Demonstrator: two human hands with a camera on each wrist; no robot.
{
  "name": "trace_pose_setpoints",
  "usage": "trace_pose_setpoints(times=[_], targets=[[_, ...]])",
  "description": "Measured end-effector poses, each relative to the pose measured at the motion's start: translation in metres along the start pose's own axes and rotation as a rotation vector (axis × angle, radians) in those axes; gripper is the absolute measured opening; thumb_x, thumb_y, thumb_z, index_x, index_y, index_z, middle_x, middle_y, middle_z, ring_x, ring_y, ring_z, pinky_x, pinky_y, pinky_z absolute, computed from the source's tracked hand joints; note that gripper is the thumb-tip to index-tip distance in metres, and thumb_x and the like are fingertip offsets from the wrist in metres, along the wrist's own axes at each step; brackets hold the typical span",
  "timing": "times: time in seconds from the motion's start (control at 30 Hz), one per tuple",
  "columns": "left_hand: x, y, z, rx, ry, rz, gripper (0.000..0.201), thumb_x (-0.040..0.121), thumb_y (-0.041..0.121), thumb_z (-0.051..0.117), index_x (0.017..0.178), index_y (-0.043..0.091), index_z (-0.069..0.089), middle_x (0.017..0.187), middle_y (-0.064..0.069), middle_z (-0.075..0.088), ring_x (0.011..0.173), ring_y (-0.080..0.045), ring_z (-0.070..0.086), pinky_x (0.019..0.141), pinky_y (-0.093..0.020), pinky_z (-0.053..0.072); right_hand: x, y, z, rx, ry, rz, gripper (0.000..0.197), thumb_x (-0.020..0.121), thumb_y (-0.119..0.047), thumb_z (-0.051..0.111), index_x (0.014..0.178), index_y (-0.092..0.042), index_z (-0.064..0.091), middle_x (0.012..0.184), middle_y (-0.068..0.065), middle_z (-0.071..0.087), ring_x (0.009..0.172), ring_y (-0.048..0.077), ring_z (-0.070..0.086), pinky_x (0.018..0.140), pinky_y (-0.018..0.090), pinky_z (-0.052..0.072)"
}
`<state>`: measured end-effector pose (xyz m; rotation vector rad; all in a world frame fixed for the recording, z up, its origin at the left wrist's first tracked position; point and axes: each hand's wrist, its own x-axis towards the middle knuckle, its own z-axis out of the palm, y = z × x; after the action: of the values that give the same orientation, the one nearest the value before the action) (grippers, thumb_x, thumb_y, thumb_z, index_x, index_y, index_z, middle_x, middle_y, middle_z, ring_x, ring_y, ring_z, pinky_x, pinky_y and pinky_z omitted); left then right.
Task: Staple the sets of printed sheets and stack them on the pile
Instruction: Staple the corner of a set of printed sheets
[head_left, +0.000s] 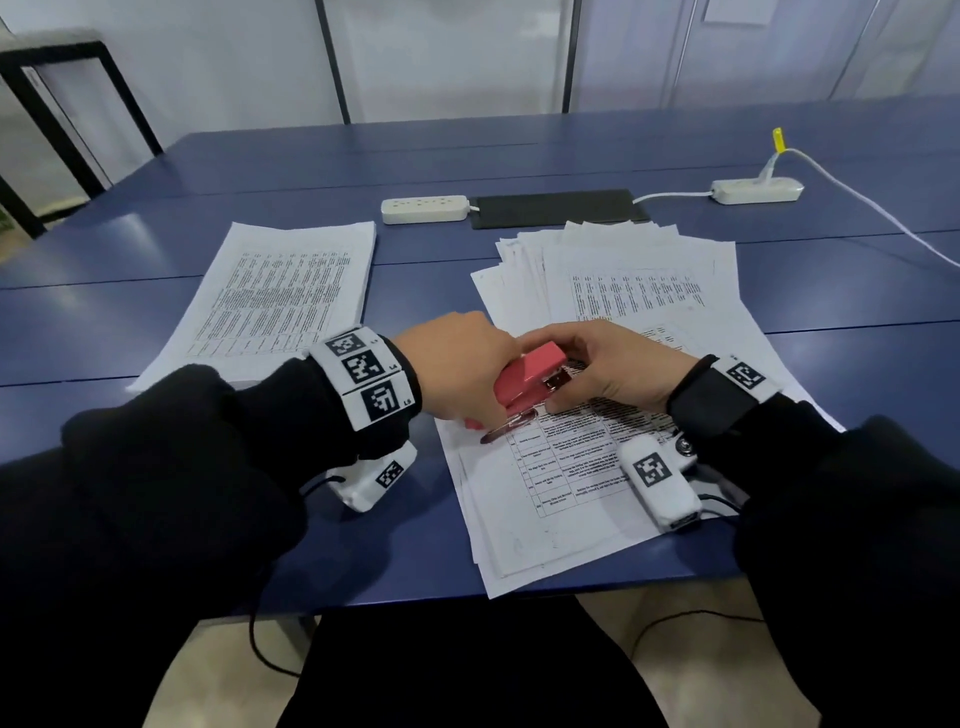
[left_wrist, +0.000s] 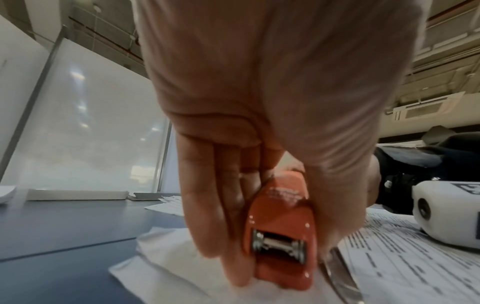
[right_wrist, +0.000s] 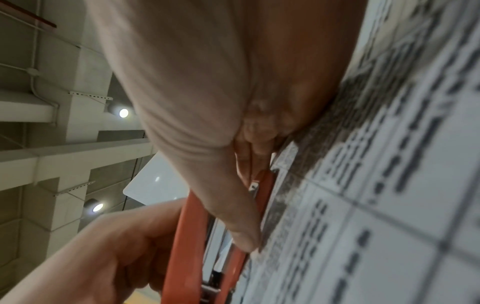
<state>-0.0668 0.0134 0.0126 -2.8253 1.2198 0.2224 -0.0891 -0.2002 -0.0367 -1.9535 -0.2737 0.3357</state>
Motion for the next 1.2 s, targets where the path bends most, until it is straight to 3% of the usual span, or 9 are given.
trace_pose_setpoints(times=[0.1,0.23,0.43,0.57,0.77,0.83,0.93,1.07,1.2], targets=[[0.001,-0.004,0.0,-0.01,-0.038,-0.004,0.023,0.071,0.035,0.078,0.079,0.022,0.061,0.066,0.001,0.065,0.065,-0.02,0.062,0.053,-0.028,0.047,0.0,-0.001,0.0,-0.028,-0.011,-0.008,0.061,0.071,0.011,0.084,0.126,-0.01,0.069,0.125,0.009,0.073,0.12,0.026,0.065,0.107,0.04,0.052],[0.002,-0.004,-0.001,-0.017,-0.033,0.061,0.033,0.077,0.037,0.076,0.074,0.031,0.044,0.068,0.004,0.06,0.065,-0.018,0.059,0.055,-0.03,0.046,-0.001,-0.001,0.001,0.002,-0.027,-0.003,0.054,0.074,0.008,0.085,0.124,-0.009,0.07,0.128,0.01,0.07,0.118,0.028,0.067,0.101,0.037,0.056],[0.0,-0.011,0.003,-0.13,-0.101,0.009,0.018,0.076,0.037,0.071,0.083,0.023,0.062,0.062,0.002,0.071,0.052,-0.015,0.068,0.058,-0.039,0.062,-0.003,-0.005,0.004,0.047,0.009,-0.042,0.034,0.089,0.006,0.072,0.12,-0.01,0.072,0.13,0.02,0.068,0.114,0.026,0.068,0.099,0.027,0.056],[-0.001,-0.013,0.0,-0.106,-0.111,0.042,0.02,0.075,0.034,0.074,0.079,0.027,0.056,0.062,0.003,0.068,0.056,-0.017,0.068,0.056,-0.038,0.06,0.0,-0.004,0.008,0.101,0.03,-0.02,0.031,0.089,0.012,0.069,0.115,-0.004,0.072,0.134,0.012,0.067,0.1,0.007,0.071,0.084,0.018,0.056],[-0.014,-0.015,0.0,-0.047,-0.123,0.015,0.02,0.074,0.038,0.074,0.08,0.023,0.062,0.06,0.003,0.067,0.056,-0.015,0.067,0.054,-0.033,0.057,0.006,-0.001,0.011,-0.022,0.017,-0.002,0.022,0.085,0.001,0.079,0.106,0.0,0.075,0.131,-0.013,0.062,0.105,-0.002,0.066,0.079,0.013,0.052],[-0.02,-0.017,0.0,-0.007,-0.109,0.03,0.022,0.077,0.039,0.073,0.081,0.022,0.059,0.062,0.003,0.064,0.06,-0.014,0.064,0.05,-0.029,0.047,0.006,-0.002,0.011,-0.081,0.015,-0.006,0.024,0.083,-0.005,0.084,0.106,-0.006,0.077,0.137,-0.013,0.058,0.114,-0.001,0.062,0.084,0.012,0.052],[-0.027,-0.021,0.001,-0.016,-0.101,0.024,0.023,0.078,0.04,0.073,0.08,0.024,0.057,0.063,0.004,0.063,0.059,-0.011,0.06,0.051,-0.028,0.047,0.006,-0.004,0.012,-0.107,0.009,0.0,0.022,0.081,-0.01,0.087,0.101,-0.014,0.079,0.137,-0.016,0.057,0.124,0.004,0.058,0.106,0.027,0.046],[-0.034,-0.024,0.003,-0.045,-0.084,0.005,0.024,0.076,0.04,0.075,0.079,0.024,0.057,0.063,0.005,0.062,0.058,-0.009,0.057,0.055,-0.033,0.052,0.001,-0.009,0.013,-0.17,0.007,0.005,0.025,0.078,-0.014,0.089,0.099,-0.021,0.077,0.137,-0.018,0.056,0.128,0.002,0.054,0.107,0.02,0.04],[-0.046,-0.031,0.008,-0.078,-0.077,-0.013,0.026,0.075,0.042,0.076,0.079,0.024,0.057,0.063,0.005,0.063,0.059,-0.01,0.058,0.056,-0.035,0.052,0.0,-0.016,0.015,-0.256,-0.013,0.018,0.029,0.076,-0.021,0.091,0.101,-0.03,0.078,0.143,-0.015,0.052,0.13,0.002,0.051,0.112,0.027,0.035]])
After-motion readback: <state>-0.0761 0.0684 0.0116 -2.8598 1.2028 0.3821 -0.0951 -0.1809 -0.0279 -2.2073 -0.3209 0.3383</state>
